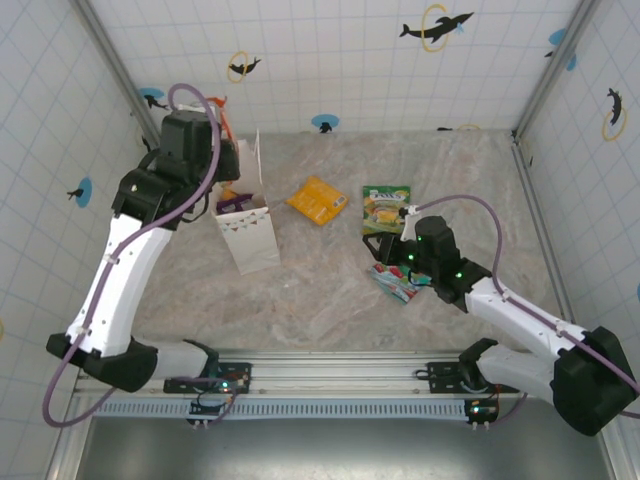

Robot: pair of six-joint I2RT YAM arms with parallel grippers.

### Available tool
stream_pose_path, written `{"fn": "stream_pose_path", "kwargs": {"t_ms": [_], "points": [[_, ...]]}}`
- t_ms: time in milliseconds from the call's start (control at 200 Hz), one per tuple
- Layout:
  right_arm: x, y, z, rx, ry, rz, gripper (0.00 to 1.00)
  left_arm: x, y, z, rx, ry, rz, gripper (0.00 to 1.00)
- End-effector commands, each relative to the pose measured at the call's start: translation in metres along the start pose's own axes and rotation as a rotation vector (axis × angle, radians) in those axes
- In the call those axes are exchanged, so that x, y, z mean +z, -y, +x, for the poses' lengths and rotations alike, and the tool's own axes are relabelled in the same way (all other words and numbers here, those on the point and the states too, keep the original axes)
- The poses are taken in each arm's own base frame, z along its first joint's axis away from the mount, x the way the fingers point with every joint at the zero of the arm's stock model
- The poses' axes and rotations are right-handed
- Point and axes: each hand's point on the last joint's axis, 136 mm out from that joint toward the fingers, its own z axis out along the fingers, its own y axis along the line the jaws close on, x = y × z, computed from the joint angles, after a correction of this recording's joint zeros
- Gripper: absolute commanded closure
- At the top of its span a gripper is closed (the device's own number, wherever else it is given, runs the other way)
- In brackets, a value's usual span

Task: Place the snacks into the paper bag

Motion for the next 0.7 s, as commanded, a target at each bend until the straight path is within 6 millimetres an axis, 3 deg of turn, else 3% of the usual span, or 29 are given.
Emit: {"fn": "stream_pose_path", "kwargs": {"t_ms": [0,385,691], "points": [[0.0,-0.01,-0.008,-0.005,0.011,-0.019,0.51,0.003,0.004,0.017,-0.041,-0.086,0.023,0.98],[0.002,-0.011,-0.006,-0.005,0.005,-0.022,0.51,0.028,0.012,0.054,-0.063,-0.28,0.01,0.97],[0.003,-0.01,-0.005,-0.003,0.001,-0.021,0.52,0.041,-0.004,0.068,-0.071,-0.341,-0.084,0.91]]}}
